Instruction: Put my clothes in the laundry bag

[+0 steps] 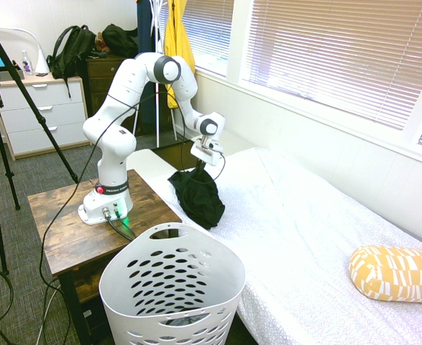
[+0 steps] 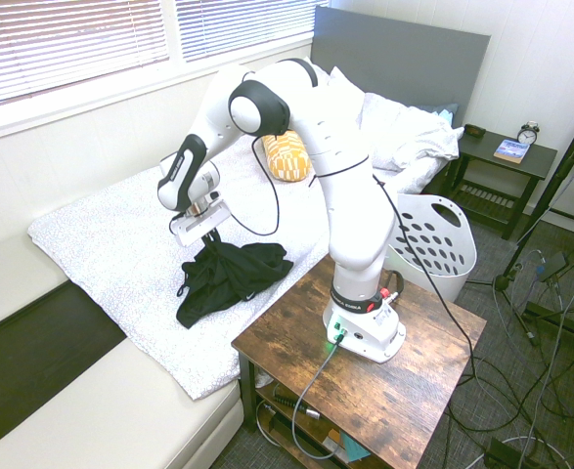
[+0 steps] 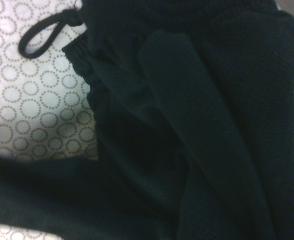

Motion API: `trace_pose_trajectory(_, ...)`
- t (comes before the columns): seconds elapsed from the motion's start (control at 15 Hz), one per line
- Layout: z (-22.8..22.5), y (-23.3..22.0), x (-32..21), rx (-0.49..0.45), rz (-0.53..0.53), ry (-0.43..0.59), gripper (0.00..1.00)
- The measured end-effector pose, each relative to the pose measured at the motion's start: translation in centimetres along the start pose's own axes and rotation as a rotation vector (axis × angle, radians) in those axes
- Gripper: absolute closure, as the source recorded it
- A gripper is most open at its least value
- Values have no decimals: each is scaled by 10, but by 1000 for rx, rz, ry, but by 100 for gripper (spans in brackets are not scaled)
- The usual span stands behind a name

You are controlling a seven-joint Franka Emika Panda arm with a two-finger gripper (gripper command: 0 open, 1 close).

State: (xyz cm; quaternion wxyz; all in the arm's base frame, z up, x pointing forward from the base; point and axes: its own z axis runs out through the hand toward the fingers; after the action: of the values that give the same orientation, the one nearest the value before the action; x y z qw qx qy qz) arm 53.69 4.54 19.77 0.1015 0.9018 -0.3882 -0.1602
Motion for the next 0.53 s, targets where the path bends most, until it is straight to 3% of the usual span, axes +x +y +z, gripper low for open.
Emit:
trace_pose_trajectory(0.27,-84,44,3,8,-7,37,100)
trace_pose_trajectory(0.53,-190,131,-4,-46,-37,98,100)
